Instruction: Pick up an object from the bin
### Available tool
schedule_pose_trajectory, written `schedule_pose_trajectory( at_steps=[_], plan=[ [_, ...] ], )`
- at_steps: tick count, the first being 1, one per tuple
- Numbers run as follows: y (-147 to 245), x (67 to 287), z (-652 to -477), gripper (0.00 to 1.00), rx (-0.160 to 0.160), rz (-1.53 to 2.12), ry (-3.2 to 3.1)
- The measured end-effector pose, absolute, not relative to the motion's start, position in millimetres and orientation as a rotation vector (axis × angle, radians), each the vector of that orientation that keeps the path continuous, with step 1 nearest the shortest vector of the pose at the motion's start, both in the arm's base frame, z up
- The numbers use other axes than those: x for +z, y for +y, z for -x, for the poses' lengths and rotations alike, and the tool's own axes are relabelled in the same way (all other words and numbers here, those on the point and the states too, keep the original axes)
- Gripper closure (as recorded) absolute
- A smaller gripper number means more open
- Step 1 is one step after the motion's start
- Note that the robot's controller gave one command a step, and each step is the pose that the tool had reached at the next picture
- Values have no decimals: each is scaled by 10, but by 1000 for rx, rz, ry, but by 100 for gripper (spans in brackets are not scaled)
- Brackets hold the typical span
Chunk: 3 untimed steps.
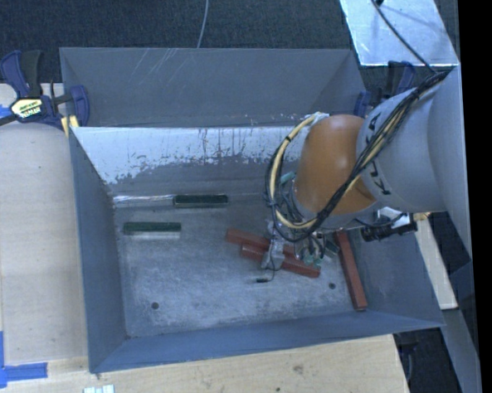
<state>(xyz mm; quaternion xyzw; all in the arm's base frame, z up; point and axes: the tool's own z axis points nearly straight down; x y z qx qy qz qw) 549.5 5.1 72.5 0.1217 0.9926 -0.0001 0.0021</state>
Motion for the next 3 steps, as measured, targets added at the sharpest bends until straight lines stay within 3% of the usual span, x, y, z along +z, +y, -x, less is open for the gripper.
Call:
schedule_pose_trajectory(
  at_steps=[2,3],
  plan=[
    [51,769,-5484,100,-1,-382,3116],
    [51,966,-5469,100,-1,-382,3122]
  ],
)
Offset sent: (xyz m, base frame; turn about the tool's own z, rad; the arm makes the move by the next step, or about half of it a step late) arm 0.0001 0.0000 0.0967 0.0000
